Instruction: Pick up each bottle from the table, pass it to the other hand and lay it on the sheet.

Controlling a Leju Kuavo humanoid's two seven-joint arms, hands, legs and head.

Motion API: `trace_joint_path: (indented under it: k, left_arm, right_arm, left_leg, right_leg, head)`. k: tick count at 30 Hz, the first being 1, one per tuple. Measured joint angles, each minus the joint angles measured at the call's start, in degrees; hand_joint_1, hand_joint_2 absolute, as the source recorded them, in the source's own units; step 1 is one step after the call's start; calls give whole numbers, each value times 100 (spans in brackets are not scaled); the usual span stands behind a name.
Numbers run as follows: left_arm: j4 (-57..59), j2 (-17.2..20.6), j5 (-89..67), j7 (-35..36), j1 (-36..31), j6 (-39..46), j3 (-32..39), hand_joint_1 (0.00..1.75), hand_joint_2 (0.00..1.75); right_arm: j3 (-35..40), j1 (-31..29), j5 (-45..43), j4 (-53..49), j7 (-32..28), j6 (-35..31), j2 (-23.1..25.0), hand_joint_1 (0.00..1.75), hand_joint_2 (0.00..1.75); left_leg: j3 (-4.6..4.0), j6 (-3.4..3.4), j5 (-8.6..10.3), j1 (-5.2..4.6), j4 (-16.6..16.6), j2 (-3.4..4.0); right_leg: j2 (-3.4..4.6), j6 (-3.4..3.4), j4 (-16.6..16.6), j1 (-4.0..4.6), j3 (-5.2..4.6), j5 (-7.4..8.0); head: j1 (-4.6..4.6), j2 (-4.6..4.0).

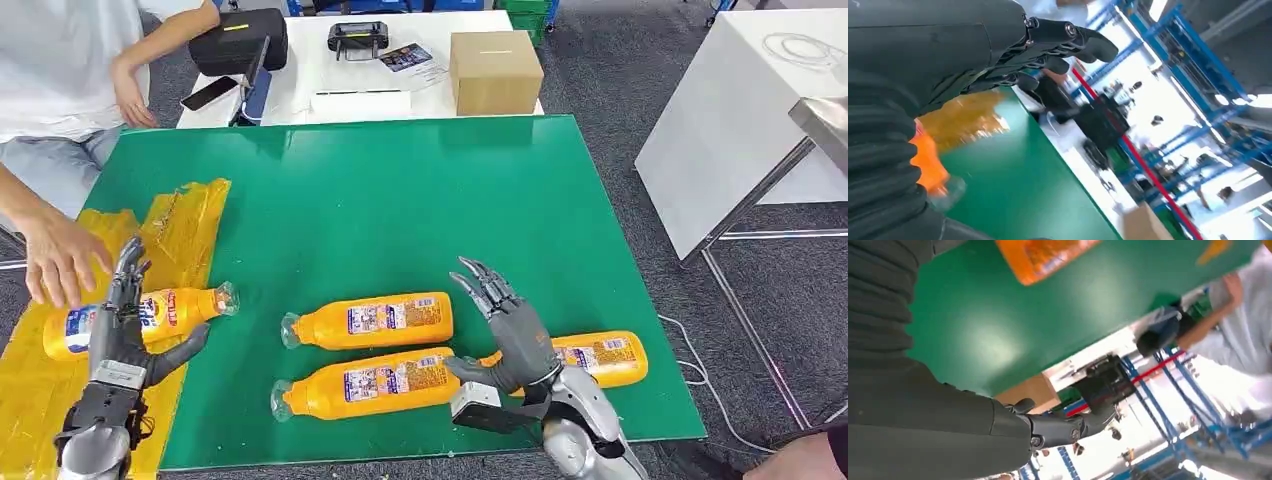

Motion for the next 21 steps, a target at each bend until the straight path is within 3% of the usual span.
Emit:
trace_joint_path:
  k: [12,21]
  left_arm:
    - [-243,-166,251,-2,-117,-208,-498,0,175]
    - [-444,-157,383,-2,-116,-188,-752,0,175]
  right_arm:
    - [-105,161,393,-44,288,135,-732,0,175]
    - [-221,145,422,-44,315,201,-900,0,175]
  left_leg:
    - [-1,1,0,0,0,0]
    - [-2,1,-1,0,0,1]
  right_leg:
    - [0,1,0,0,0,0]
    - [1,1,1,1,1,1]
  head:
    - [0,0]
    - [0,0]
